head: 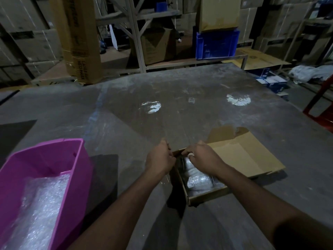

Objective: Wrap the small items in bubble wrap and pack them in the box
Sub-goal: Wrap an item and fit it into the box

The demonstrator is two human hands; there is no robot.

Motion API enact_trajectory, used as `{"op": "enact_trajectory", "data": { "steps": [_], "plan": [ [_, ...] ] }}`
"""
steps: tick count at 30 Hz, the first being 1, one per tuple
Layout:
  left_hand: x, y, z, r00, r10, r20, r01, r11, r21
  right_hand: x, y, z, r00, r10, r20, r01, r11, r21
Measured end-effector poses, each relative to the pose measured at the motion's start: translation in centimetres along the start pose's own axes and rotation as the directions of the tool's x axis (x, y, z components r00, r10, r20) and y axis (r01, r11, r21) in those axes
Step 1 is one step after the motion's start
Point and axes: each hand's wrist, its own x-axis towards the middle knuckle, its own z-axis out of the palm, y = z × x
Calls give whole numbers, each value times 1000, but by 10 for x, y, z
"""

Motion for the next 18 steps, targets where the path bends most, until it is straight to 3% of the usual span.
{"op": "enact_trajectory", "data": {
  "steps": [5, 13, 18],
  "plan": [
    [-4, -7, 6, 996, -92, 11, 92, 982, -167, 4, 0, 2, 997, 24, 77, -28, 999, 39],
    [-6, -6, 5, 995, -103, 2, 102, 980, -171, 8, 2, 0, 993, 19, 118, -27, 998, 61],
    [-7, -5, 1, 994, -109, 16, 111, 978, -174, 10, -8, -2, 991, -7, 135, 9, 1000, -12]
  ]
}}
